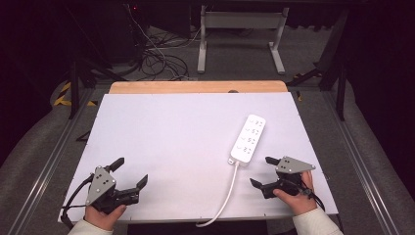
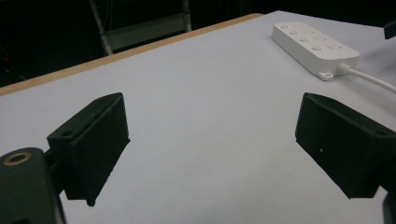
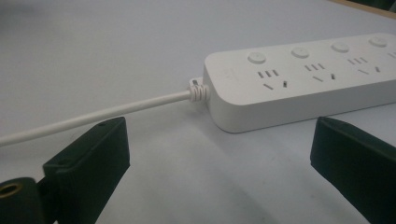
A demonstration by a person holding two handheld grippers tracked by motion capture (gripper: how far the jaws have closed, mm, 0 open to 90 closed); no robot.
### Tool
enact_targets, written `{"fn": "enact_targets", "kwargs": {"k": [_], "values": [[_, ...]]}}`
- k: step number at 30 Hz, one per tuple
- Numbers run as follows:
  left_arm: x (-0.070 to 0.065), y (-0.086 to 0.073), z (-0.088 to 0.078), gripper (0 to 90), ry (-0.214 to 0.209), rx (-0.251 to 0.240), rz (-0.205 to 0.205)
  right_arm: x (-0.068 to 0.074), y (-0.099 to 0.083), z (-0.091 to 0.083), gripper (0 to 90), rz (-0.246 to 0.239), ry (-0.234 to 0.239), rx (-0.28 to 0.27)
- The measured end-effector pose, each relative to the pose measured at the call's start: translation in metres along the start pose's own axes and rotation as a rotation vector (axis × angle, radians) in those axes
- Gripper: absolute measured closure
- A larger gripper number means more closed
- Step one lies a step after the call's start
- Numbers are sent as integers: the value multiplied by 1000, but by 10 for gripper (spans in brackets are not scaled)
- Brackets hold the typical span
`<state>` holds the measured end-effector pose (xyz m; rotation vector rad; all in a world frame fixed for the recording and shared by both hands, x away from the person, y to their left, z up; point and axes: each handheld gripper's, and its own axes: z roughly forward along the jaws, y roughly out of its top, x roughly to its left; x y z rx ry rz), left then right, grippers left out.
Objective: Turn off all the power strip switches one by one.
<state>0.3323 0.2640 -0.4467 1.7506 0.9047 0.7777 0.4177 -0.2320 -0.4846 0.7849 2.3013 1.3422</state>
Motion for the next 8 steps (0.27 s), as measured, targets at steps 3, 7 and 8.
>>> {"fn": "enact_targets", "kwargs": {"k": [3, 7, 8], "values": [[0, -1, 1, 98, 6, -1, 9, -3, 0, -3, 55, 30, -5, -26], [-1, -2, 3, 99, 25, 3, 35, -6, 0, -7, 66, 23, -26, -46], [-1, -2, 3, 102, 31, 10, 47, -6, 0, -7, 66, 21, -30, -51]]}}
